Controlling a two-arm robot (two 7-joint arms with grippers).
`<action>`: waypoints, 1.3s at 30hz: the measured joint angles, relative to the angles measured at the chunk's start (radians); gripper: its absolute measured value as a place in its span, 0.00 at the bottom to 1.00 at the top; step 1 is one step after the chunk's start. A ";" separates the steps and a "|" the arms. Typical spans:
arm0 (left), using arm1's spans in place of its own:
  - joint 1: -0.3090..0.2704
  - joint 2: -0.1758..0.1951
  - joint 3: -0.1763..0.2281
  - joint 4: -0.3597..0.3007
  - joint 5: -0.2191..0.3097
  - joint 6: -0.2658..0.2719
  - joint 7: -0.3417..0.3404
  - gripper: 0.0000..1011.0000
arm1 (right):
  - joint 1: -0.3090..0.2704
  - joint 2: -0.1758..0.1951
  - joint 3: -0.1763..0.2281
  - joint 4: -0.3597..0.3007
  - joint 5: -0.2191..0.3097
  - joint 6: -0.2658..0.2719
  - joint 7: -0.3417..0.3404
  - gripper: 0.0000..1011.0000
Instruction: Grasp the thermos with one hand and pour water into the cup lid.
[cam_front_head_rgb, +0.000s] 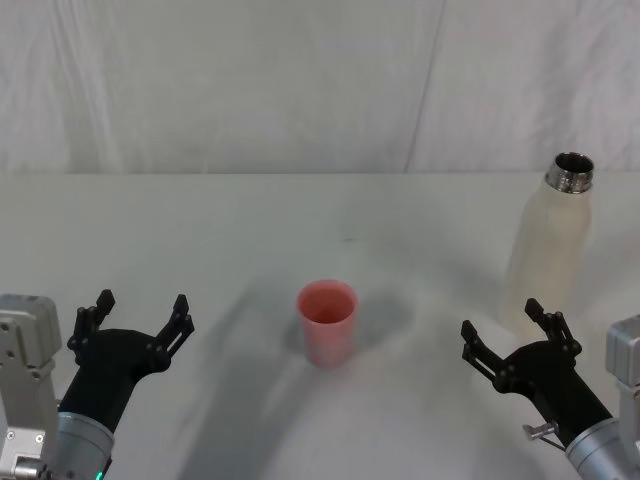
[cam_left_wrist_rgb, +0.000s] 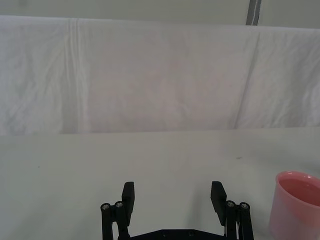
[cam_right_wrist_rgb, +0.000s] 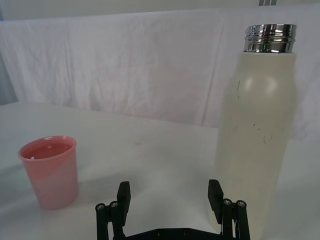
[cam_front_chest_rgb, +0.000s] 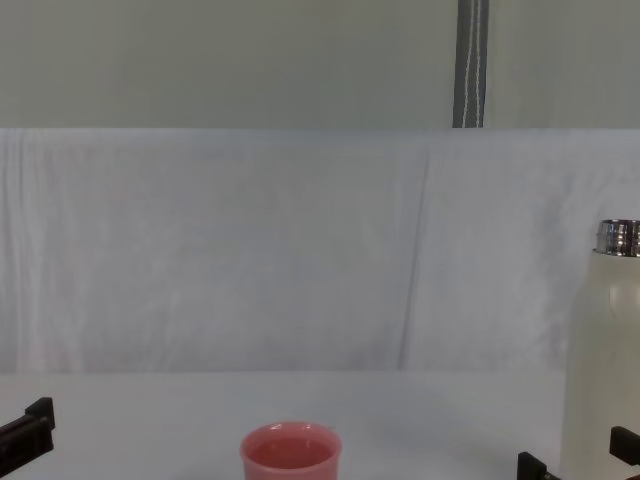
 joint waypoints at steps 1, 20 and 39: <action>0.000 0.000 0.000 0.000 0.000 0.000 0.000 0.99 | 0.000 0.000 -0.001 0.001 0.001 0.000 0.002 0.99; 0.000 0.000 0.000 0.000 0.000 0.000 0.000 0.99 | 0.002 0.002 -0.007 0.007 0.017 0.003 0.014 0.99; 0.000 0.000 0.000 0.000 0.000 0.000 0.000 0.99 | 0.002 0.001 -0.006 0.007 0.016 0.003 0.013 0.99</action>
